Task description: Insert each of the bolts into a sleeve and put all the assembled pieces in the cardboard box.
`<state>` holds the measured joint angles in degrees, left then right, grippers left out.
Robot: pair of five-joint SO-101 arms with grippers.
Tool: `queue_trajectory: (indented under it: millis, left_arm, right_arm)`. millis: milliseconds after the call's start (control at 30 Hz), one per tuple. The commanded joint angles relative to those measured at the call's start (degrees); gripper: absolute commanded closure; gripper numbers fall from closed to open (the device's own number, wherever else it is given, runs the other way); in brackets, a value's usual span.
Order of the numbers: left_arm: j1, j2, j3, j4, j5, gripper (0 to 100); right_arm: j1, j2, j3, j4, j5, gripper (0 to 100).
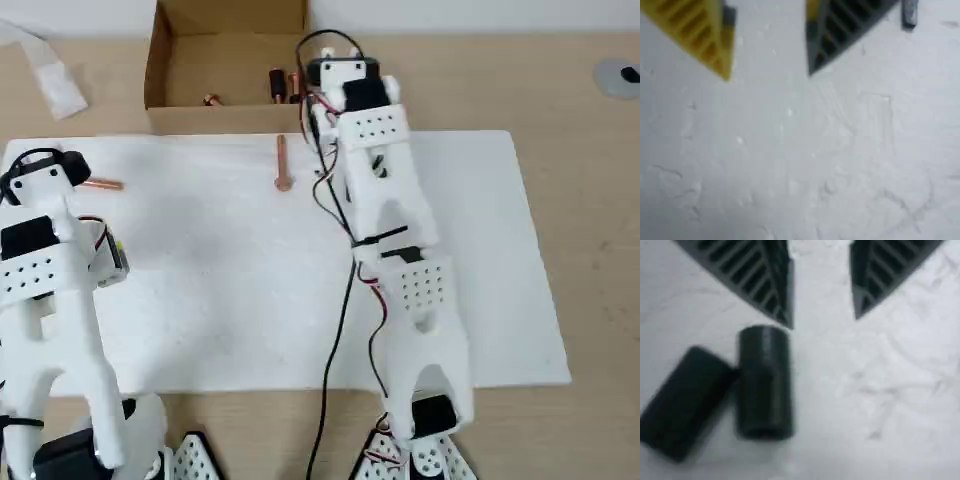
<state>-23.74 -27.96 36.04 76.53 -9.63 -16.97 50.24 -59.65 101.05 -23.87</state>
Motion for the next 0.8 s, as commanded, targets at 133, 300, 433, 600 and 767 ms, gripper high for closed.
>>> queue_trajectory:
  millis: [133,300,433,600,767]
  left_arm:
    - [-0.53,-0.48,-0.26,-0.62,-0.44,89]
    - [-0.53,-0.48,-0.26,-0.53,-0.44,89]
    - [-0.62,-0.48,-0.26,-0.44,-0.44,89]
    - [-0.62,-0.48,-0.26,-0.62,-0.44,89]
    - [-0.62,-0.48,-0.62,-0.62,-0.44,89]
  right_arm:
    - [3.03,0.22,-2.86,1.05,1.76,91.0]
    - [3.12,5.05,-3.03,0.53,1.85,91.0]
    - [3.12,8.84,-3.03,-1.49,2.64,91.0]
    - [3.12,12.00,-3.12,-3.25,2.73,91.0]
    - [2.95,13.85,-3.12,-3.25,3.25,91.0]
